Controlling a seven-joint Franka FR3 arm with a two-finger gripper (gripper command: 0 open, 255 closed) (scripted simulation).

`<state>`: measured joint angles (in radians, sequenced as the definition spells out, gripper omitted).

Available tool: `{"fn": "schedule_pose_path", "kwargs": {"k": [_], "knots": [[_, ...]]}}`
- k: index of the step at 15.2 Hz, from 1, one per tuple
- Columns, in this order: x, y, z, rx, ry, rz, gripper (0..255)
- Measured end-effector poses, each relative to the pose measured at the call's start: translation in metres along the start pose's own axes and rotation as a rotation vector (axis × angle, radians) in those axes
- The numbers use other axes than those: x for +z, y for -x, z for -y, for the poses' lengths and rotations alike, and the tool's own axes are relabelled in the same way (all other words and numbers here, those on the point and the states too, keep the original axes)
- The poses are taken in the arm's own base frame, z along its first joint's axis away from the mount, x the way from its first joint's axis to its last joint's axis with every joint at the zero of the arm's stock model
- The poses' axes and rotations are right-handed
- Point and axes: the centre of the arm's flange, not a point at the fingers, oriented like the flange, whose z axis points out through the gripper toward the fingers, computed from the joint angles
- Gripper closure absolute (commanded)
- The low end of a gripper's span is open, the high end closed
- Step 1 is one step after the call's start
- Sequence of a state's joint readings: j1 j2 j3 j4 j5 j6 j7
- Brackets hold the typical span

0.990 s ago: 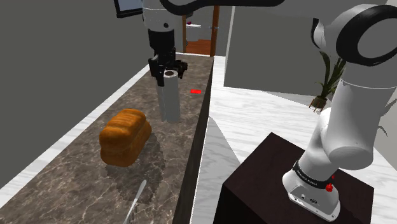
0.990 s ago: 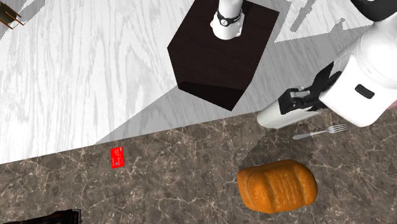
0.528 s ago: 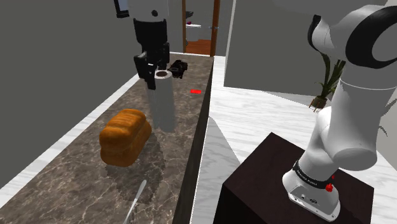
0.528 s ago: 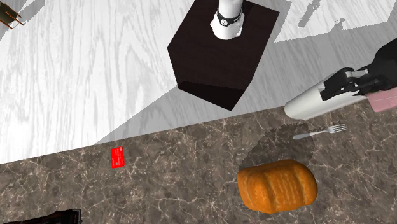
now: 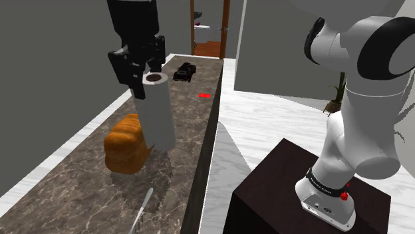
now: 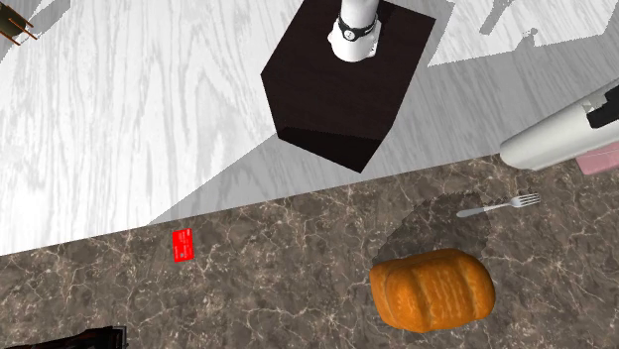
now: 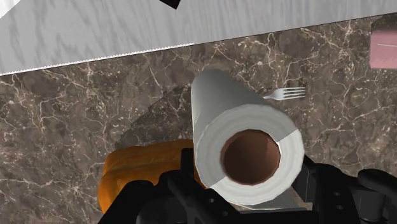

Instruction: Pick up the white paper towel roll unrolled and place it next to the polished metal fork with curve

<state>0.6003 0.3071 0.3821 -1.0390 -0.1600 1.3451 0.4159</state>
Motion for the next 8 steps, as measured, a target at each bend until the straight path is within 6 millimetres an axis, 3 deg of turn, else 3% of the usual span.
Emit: {"fn": "schedule_pose_path", "kwargs": {"k": [3, 8], "knots": [[-0.012, 0.008, 0.034, -0.001, 0.0, 0.0, 255], [0.006, 0.011, 0.041, 0.001, 0.001, 0.002, 255]]}}
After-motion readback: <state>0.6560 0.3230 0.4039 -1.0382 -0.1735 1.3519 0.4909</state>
